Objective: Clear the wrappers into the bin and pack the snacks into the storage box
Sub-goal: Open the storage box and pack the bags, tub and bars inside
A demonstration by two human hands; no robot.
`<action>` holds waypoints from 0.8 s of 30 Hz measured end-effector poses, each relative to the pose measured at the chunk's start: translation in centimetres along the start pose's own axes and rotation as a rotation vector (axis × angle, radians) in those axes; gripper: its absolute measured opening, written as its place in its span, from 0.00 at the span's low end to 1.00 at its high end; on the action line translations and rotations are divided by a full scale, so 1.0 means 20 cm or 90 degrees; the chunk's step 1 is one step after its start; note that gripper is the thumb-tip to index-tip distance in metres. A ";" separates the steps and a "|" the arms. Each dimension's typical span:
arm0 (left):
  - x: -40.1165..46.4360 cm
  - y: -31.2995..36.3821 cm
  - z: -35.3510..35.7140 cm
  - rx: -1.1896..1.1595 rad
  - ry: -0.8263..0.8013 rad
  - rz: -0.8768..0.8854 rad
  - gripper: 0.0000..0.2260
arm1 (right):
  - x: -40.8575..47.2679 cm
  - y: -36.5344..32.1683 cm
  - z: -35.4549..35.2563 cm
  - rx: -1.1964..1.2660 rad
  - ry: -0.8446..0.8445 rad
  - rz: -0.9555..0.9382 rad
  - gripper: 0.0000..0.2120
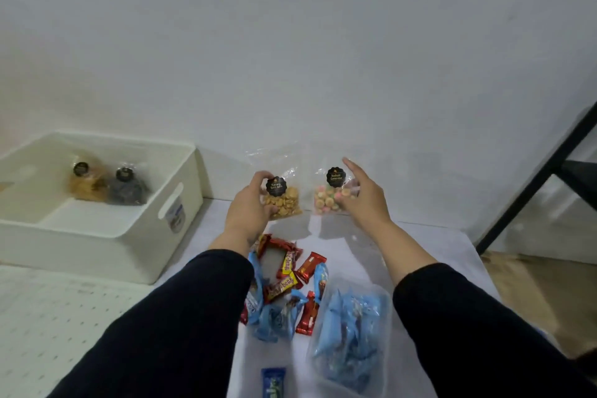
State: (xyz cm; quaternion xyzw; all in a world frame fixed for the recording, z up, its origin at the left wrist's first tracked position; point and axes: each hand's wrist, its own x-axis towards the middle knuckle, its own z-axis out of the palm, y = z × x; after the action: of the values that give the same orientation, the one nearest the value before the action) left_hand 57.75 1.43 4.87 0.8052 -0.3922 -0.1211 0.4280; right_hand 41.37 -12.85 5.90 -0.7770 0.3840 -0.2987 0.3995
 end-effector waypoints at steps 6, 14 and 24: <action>-0.18 -0.03 -0.48 0.021 0.121 -0.021 0.25 | -0.05 -0.40 0.20 0.021 -0.062 -0.115 0.35; -0.23 -0.17 -1.03 0.055 0.238 -0.015 0.25 | -0.15 -0.89 0.61 0.056 -0.132 -0.204 0.36; 0.06 -0.83 -1.49 0.042 0.165 -0.060 0.27 | -0.05 -1.21 1.47 0.017 -0.125 -0.150 0.37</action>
State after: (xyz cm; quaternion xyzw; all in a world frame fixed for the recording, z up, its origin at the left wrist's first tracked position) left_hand 83.12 23.59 10.11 0.8452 -0.2995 -0.0233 0.4421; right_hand 72.07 8.84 11.56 -0.8368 0.2455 -0.2712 0.4074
